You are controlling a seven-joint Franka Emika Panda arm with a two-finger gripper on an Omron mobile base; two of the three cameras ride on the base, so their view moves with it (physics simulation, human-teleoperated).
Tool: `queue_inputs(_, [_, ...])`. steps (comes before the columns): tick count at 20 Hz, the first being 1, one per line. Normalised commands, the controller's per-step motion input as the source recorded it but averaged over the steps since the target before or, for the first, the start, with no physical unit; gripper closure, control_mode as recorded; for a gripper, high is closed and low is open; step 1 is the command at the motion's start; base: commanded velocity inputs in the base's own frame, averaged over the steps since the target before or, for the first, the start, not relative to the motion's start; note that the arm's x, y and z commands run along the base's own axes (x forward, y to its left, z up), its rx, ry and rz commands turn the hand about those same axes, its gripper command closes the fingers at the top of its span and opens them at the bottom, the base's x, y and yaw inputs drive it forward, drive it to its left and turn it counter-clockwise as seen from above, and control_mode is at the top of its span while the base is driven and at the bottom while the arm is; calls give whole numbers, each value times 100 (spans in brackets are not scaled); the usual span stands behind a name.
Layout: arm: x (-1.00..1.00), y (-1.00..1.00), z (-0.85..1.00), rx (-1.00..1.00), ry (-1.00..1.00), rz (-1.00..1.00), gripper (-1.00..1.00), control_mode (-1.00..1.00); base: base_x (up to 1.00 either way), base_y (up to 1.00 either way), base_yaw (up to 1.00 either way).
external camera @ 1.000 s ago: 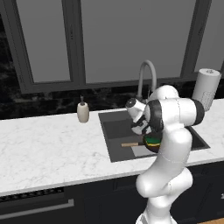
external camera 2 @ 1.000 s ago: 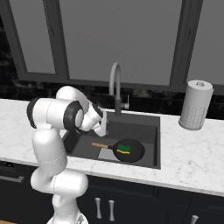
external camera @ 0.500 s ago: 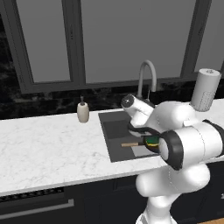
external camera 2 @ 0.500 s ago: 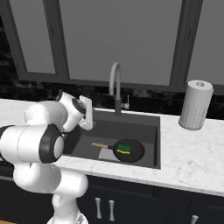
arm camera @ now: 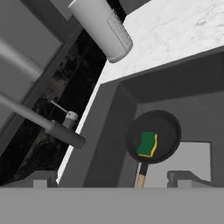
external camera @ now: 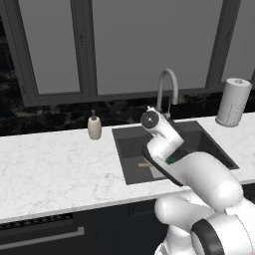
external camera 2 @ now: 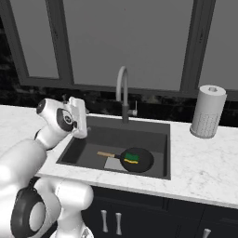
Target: Pick the pan and sponge and place them into the sink. Then turn on the water.
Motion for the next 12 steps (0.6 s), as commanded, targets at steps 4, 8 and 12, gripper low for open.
queue_inputs(4, [-68,0,83,9,0,19,-100,-100,0,0,0])
queue_inputs(8, [-75,-17,72,18,-2,23,-100,-100,0,0,0])
queue_inputs(12, [-87,-38,65,25,-13,28,-100,-100,0,0,0])
